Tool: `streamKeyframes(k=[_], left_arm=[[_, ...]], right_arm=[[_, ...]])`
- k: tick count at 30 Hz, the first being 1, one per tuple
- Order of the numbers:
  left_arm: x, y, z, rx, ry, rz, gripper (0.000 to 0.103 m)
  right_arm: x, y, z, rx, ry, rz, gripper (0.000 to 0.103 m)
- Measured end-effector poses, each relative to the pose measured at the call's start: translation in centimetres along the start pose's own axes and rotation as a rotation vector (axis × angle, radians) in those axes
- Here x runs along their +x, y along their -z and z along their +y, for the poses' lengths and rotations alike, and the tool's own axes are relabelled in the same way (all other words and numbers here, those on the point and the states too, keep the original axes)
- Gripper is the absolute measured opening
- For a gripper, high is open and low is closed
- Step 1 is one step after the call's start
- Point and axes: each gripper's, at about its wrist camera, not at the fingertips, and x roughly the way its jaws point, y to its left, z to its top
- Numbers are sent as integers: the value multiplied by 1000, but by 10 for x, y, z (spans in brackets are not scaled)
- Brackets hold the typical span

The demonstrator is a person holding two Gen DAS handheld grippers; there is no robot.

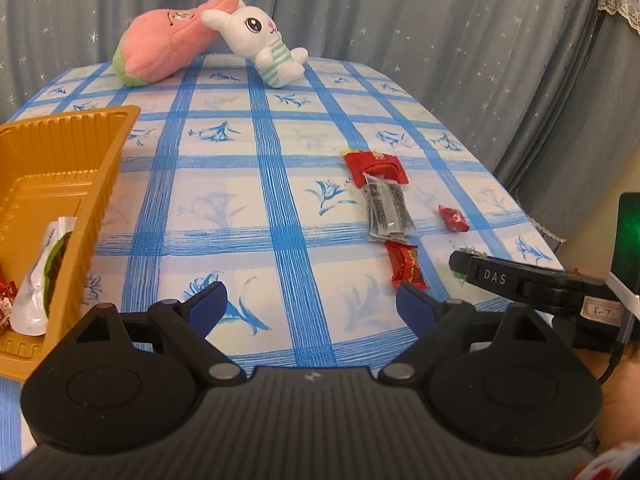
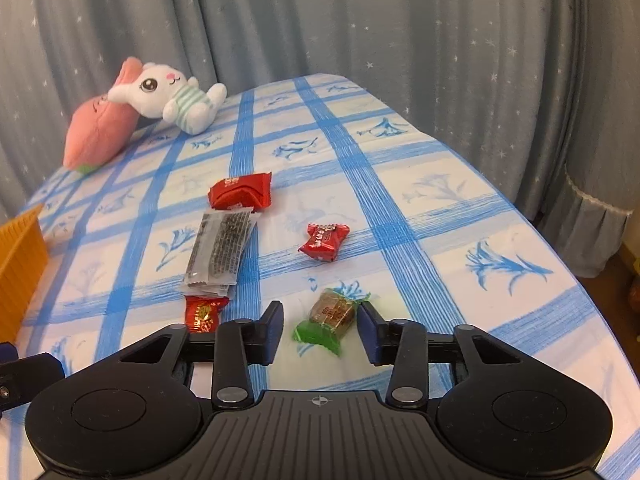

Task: Organize snacks
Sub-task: 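Move the right gripper toward the green-wrapped candy, then grasp the green-wrapped candy with the right gripper while the left gripper grasps a red candy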

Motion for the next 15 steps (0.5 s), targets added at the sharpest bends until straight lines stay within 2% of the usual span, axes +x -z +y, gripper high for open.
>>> streamKeyframes(k=[6,11,15], left_arm=[[11,0,-5,9,8,7,90],[22,-1,-17,33,36,8,90],[35,-2,-30,50,60,6,83]], right_arm=[[0,2,5,-80,35,-6,22],[-13,-1,2,-86,32,-25,22],[-26,-4,-9,-47,36,-37,22]])
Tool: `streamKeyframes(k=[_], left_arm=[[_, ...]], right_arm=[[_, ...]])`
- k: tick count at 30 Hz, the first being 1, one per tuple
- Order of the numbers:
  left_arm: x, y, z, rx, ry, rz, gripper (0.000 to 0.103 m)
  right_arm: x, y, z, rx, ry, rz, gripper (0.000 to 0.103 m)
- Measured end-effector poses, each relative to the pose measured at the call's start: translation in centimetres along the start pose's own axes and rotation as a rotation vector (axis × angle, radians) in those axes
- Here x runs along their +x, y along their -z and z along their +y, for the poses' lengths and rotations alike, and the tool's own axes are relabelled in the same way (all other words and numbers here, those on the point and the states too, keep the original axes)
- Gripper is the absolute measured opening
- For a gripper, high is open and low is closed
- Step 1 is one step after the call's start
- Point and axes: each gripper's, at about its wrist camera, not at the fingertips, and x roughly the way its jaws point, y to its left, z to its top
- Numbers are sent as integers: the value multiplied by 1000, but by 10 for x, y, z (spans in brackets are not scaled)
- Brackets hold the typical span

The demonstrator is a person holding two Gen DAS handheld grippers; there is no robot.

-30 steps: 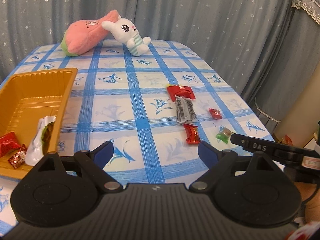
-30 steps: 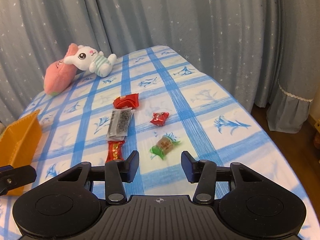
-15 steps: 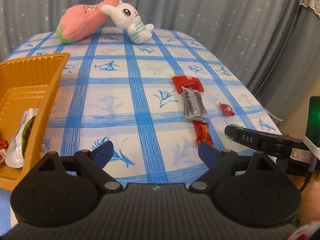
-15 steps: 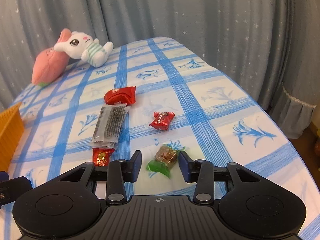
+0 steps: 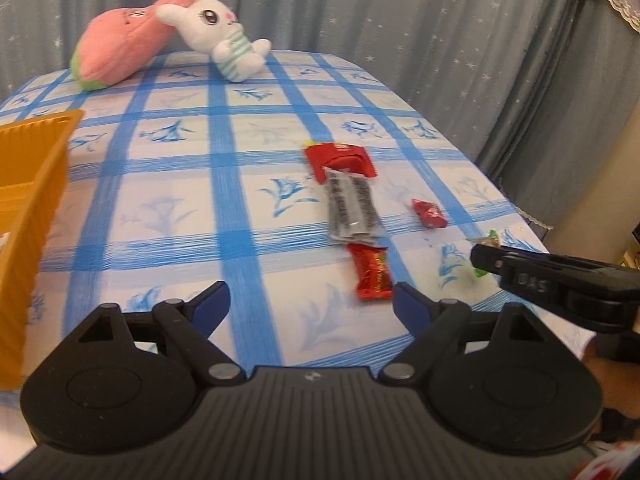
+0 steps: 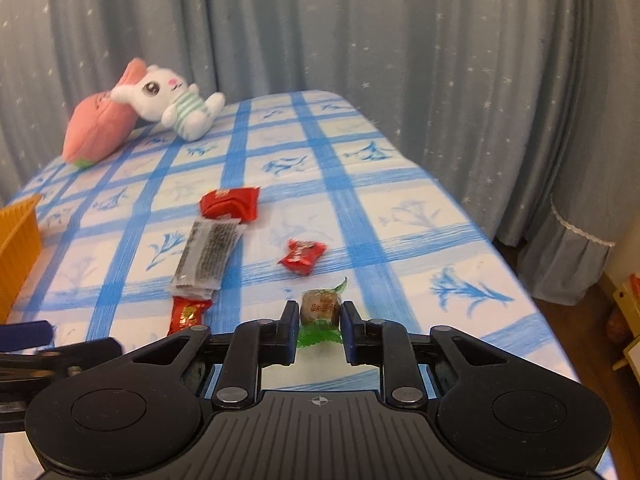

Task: Organize snacks
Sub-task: 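Grasp the green-wrapped candy with the right gripper while the left gripper grasps a red candy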

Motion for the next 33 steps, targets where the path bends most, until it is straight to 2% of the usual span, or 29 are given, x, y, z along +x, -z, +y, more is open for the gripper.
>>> streamKeyframes(k=[4,10,12,14,17,22,33], left_arm=[[16,-1,-13,1,35,5,75],[34,-5,-36,49,38,-9,54],[40,-6,-41,73,15,-6,39],[44,-7,-44,79,7,-6,37],[49,-7,-46,101,-11,13,20],[30,-1,-41,98,-28,7,19],[-48,14,-15,33,-95,-8,19]], right_arm=[[-13,0,-14,39,15,-10,22],[-18,4,-26,76,19,3,22],[-18,4,-26,78,17,6,22],[-19,4,-26,76,14,5,22],[-18,6,-25,76,9,7,22],[-20,6,-24,70,0,0,22],[-57,21,4,9,-57,8,22]])
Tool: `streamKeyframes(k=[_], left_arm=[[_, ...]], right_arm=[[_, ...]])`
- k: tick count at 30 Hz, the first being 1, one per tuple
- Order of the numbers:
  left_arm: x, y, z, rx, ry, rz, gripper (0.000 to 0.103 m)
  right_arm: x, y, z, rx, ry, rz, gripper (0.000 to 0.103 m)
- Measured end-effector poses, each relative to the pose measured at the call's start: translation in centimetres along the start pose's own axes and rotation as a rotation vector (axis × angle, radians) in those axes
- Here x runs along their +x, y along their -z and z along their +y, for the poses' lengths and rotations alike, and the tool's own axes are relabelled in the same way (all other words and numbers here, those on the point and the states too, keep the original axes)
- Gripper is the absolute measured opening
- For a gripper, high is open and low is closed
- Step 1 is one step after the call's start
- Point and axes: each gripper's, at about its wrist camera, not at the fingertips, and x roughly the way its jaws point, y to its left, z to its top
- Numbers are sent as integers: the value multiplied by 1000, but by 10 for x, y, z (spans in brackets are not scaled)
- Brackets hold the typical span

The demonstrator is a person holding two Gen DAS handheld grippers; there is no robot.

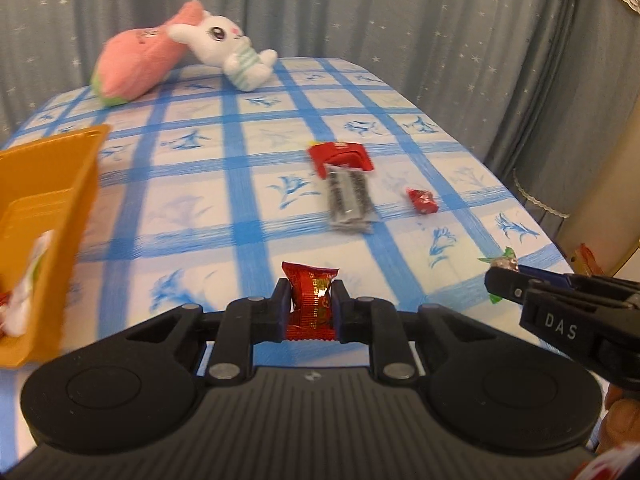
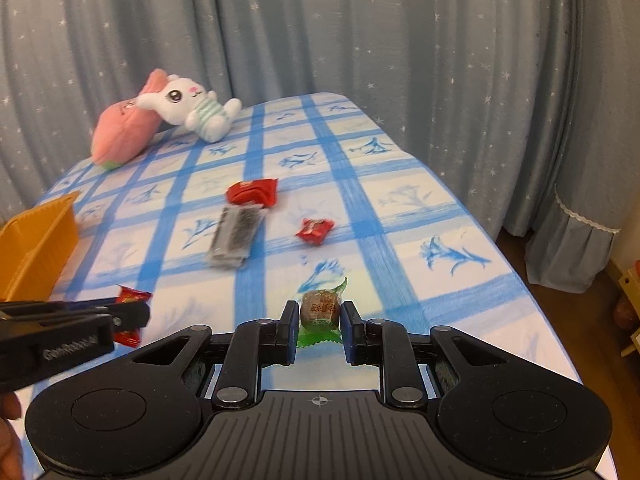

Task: Organize snacks
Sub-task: 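Grasp the green-wrapped candy with the right gripper while the left gripper grasps a red candy, then carry both candies over the orange tray and open the left gripper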

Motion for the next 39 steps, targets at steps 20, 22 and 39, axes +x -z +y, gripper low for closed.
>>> streamKeyframes(k=[20,22,39], left_arm=[[-135,29,66,-101,-105,-88,19],[-144,32,74,-111,-115,-96,19],[-182,48,125,-182,-175,-120,19]], right_arm=[[-97,12,99,-135,-150,-64,22],[-101,13,109,-153,-163,-67,22],[-114,19,171,-270,-245,-74,22]])
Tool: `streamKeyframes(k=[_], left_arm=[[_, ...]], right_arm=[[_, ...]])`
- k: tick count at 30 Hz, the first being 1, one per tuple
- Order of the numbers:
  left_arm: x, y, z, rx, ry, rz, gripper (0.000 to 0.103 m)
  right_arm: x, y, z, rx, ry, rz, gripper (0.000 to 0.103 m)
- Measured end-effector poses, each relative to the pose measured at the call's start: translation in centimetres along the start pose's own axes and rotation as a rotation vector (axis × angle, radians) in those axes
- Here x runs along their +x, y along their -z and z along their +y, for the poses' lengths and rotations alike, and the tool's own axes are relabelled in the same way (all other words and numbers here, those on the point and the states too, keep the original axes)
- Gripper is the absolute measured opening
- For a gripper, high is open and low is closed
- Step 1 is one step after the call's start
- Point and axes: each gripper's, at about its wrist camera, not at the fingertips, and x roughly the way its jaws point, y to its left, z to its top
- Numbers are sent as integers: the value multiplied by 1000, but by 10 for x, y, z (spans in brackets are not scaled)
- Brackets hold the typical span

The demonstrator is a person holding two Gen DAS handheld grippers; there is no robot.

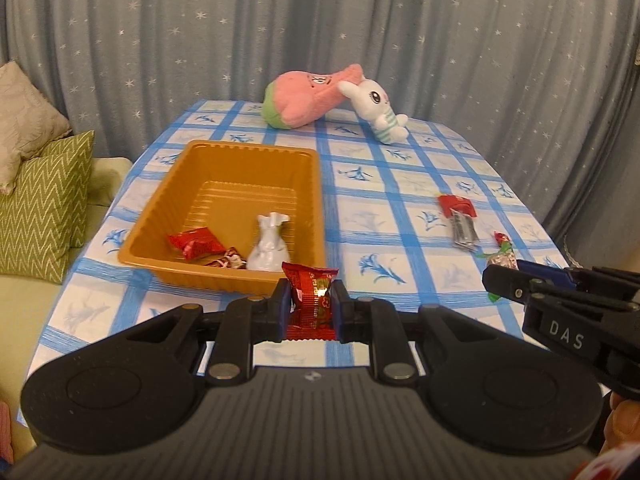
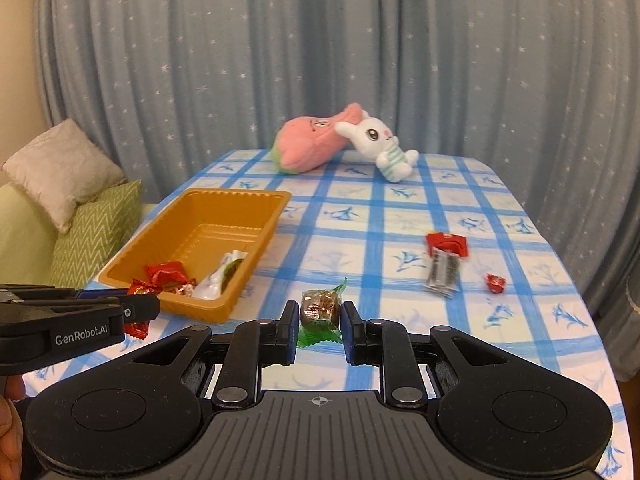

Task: Organize snacks
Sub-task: 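Carry both candies over the orange tray and open the left gripper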

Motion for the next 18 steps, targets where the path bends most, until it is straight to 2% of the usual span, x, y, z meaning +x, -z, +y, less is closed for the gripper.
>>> streamKeyframes(k=[18], left_arm=[[21,-24,59,-38,-45,1,19]], right_arm=[[48,-21,45,-57,-82,25,22]])
